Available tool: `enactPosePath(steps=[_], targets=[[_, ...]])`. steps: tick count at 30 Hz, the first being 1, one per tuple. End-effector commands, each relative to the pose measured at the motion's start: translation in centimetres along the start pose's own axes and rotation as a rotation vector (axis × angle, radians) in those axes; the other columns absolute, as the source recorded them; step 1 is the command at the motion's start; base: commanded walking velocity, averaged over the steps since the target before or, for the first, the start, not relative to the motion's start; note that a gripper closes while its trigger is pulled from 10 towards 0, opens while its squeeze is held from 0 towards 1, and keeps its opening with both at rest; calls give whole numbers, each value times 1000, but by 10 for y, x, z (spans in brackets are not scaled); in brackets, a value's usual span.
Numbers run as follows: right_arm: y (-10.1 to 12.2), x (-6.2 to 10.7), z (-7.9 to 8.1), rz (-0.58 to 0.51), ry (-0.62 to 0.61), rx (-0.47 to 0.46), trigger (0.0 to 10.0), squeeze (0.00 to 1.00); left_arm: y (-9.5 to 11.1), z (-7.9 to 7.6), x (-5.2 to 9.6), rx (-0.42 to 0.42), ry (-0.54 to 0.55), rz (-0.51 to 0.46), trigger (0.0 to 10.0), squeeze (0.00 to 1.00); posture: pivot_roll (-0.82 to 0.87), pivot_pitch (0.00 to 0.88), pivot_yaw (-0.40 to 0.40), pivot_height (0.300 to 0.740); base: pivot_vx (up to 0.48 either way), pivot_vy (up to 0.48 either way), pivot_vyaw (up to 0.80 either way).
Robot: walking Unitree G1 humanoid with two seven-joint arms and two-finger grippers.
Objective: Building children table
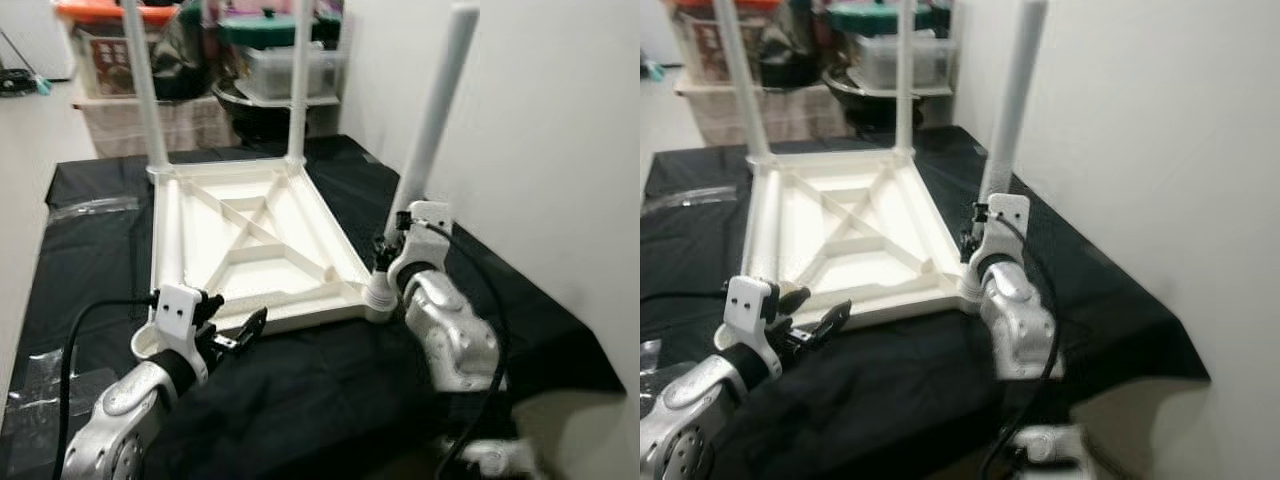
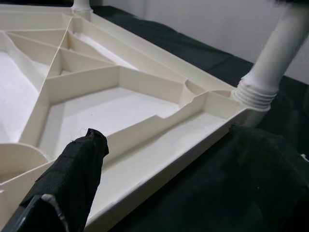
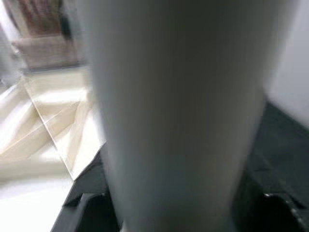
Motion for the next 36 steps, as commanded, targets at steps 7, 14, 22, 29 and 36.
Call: enactPosePath(steps=[7, 14, 22, 29, 36], targets=[[17, 2, -29, 3, 359, 120, 7098, 0, -6, -3, -3, 14, -15, 21, 10000, 0, 87, 0, -78, 740, 0, 0, 0], [-19, -7, -45, 153, 107, 165, 0, 0, -5, -2, 0, 7, -10, 22, 10000, 0, 109, 0, -85, 740, 0, 0, 0], [-56, 2, -31, 177, -526, -120, 0, 0, -5, -3, -1, 5, -19, 26, 10000, 0, 103, 0, -60, 740, 0, 0, 0], [-63, -1, 44, 208, -257, -125, 10000, 0, -2, -2, -6, -25, -48, 33, 10000, 0, 98, 0, -67, 740, 0, 0, 0], [-16, -7, 24, 19, -155, -190, 10000, 604, -2, -5, -7, -15, -51, 25, 10000, 0, 89, 0, -64, 740, 0, 0, 0]])
Point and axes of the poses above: a point about 5 cm out from each wrist's last joint towards the gripper, its own x axis pointing back from the gripper into the wrist, its own y axis along the axis of the wrist's last joint, z = x × y, the point moved 3 cm from there along -x, pointing out of the wrist towards the gripper, and after that the axes turned 1 degree about -x, right-handed, at the moved point
